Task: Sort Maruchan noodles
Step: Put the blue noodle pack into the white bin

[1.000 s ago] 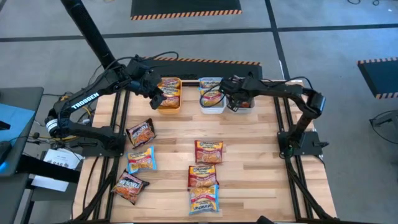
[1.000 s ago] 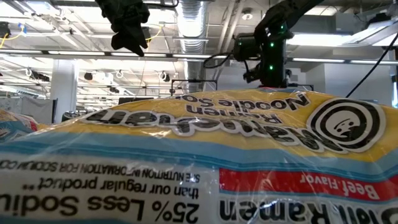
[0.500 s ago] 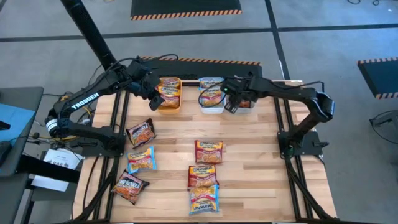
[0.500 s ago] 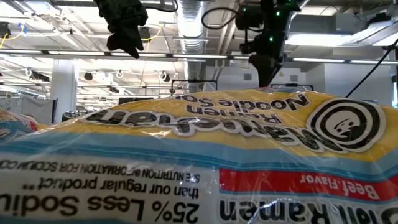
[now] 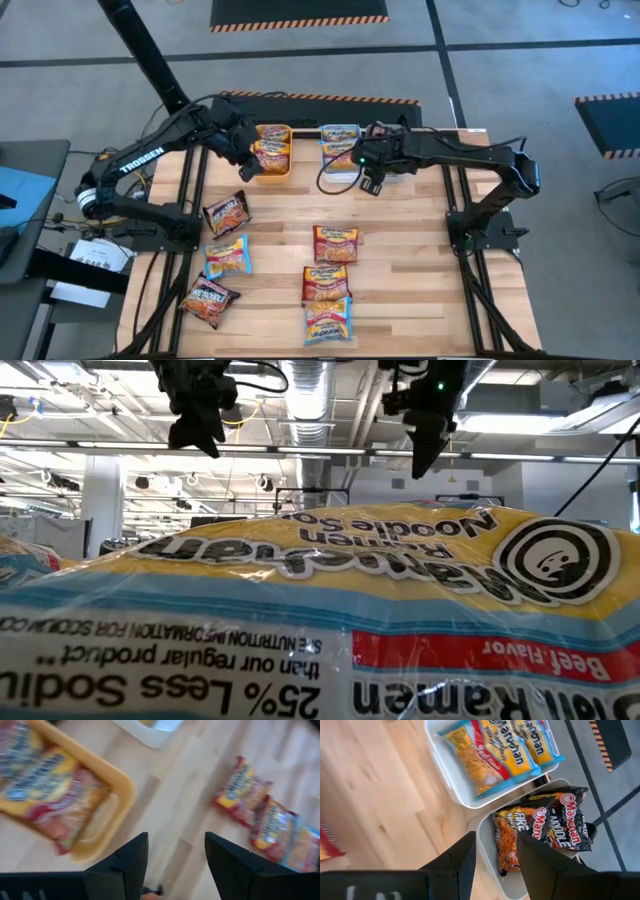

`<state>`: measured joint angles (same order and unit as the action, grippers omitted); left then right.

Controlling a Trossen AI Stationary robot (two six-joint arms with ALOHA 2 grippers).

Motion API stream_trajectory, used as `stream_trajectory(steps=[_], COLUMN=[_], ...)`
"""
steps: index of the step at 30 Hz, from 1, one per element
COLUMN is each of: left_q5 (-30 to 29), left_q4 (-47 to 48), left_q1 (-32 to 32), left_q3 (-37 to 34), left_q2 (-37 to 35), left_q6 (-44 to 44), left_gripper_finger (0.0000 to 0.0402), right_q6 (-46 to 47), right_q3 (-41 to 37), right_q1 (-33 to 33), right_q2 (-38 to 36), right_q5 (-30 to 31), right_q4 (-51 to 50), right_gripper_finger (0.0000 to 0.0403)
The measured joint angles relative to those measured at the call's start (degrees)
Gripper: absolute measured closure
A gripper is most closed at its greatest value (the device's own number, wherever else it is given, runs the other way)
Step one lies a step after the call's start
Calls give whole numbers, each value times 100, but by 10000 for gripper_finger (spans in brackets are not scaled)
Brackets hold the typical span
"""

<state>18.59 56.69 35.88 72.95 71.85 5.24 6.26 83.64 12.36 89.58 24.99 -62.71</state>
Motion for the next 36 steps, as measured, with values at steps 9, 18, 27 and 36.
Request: stream_trajectory(steps=[9, 18, 27, 36], left_q5=[462, 466, 466, -130], left_q4=[926, 1595, 1758, 1800], left_q1=[-412, -1456, -2579, -3962], left_q3=[2, 2, 2, 2], left_q2=[-9, -9, -9, -9], left_q6=[161, 614, 1282, 2265], left_gripper_finger=[220, 220, 220, 220], right_q6=[141, 142, 382, 396], right_q3=[510, 620, 620, 620], right_q1=[-483, -716, -708, -713], right_q2=[0, 0, 0, 2], right_q5=[-2, -5, -7, -11], right_q4=[-241, -420, -636, -632], right_gripper_finger=[236, 236, 236, 236])
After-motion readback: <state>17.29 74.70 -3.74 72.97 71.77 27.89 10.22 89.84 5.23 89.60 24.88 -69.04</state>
